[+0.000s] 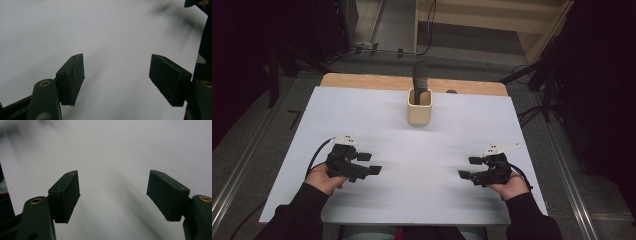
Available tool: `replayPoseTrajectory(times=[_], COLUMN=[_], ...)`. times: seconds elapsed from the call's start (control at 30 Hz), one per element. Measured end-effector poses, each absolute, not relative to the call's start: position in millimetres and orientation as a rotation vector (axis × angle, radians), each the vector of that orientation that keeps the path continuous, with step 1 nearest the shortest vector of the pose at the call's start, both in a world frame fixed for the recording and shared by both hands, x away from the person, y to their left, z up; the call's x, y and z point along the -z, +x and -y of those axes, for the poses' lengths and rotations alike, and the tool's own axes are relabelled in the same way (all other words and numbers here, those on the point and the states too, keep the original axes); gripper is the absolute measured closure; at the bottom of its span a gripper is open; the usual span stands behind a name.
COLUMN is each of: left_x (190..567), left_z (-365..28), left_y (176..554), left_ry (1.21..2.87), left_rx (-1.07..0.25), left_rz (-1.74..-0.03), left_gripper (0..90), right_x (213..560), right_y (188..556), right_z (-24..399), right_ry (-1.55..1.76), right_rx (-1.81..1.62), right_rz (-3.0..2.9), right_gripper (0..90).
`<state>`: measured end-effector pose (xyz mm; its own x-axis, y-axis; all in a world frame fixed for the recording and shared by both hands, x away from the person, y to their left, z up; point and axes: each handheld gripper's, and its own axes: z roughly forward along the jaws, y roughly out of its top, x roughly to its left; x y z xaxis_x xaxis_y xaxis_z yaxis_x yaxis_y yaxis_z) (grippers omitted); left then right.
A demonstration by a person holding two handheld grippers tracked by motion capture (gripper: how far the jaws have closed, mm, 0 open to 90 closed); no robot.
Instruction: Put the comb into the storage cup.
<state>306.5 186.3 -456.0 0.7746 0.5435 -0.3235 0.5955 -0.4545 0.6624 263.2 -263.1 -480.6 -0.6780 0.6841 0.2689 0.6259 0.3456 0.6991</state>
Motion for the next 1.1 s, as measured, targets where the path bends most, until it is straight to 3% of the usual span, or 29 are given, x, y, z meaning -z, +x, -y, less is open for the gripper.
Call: replayPoseTrajectory(times=[1.1], left_x=[458], left_z=[-214], left_y=[291], left_ry=[2.174], left_rx=[0.004], left_rz=[-0.909], left_gripper=[29.1], right_x=[482], right_y=[263], right_z=[266], right_ry=[1.238], right_rx=[-1.241], right_rz=[-2.504], right_gripper=[23.5])
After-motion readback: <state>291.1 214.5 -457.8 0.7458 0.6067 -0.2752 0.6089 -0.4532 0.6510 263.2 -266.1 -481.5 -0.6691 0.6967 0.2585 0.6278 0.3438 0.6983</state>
